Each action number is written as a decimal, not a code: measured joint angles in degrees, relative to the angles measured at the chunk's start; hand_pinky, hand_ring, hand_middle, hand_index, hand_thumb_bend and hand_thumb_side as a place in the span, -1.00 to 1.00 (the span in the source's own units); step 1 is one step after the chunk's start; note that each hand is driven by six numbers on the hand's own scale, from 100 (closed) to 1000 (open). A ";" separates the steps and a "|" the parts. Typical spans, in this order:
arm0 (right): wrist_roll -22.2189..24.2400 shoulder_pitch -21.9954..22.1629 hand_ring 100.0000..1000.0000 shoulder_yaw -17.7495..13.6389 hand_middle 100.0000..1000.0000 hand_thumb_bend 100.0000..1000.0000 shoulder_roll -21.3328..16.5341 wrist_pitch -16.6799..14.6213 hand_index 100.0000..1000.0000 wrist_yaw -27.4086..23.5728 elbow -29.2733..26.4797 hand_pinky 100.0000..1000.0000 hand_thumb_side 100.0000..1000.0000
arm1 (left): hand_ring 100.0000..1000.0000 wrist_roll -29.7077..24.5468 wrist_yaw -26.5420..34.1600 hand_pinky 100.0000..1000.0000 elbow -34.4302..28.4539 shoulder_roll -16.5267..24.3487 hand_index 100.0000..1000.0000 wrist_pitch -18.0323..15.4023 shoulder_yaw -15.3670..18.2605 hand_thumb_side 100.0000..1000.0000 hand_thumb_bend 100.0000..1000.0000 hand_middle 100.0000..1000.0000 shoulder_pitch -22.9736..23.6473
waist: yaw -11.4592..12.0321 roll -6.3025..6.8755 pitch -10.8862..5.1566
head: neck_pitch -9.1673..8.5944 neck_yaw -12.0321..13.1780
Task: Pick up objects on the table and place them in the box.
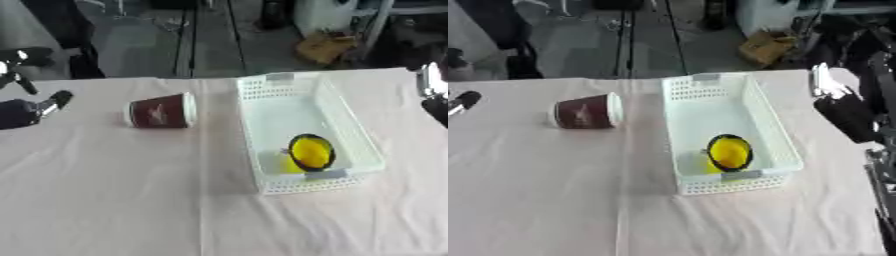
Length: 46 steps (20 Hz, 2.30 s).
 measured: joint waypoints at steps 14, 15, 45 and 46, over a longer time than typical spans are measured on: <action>0.78 -1.45 0.20 0.75 0.51 -1.00 -0.04 -0.25 0.77 -0.10 0.00 0.05 -0.04 | 0.65 -13.18 -12.25 0.50 21.45 2.40 0.80 -1.67 -7.14 -0.05 0.40 0.55 -18.95 | -3.83 1.70 2.89 | -1.52 1.06; 0.83 -1.70 0.20 0.85 0.51 -1.00 -0.06 -0.28 0.77 -0.11 -0.01 0.05 -0.04 | 0.65 -13.98 -13.24 0.50 23.05 1.92 0.80 -1.37 -6.72 -0.05 0.40 0.55 -19.91 | -4.19 1.82 3.11 | -1.63 1.16; 1.83 -5.22 0.18 1.73 0.50 -1.00 -0.73 -0.59 0.78 -1.10 -1.07 0.04 0.04 | 0.62 4.95 -41.29 0.60 44.51 -5.59 0.74 -12.70 -1.52 -0.02 0.50 0.50 -28.10 | -12.03 4.50 11.08 | -7.35 3.45; 1.83 -5.22 0.18 1.73 0.50 -1.00 -0.74 -0.59 0.78 -1.10 -1.08 0.04 0.05 | 0.61 4.34 -41.87 0.62 45.54 -5.59 0.73 -13.33 -1.58 -0.02 0.50 0.48 -28.10 | -12.04 4.53 11.08 | -7.35 3.44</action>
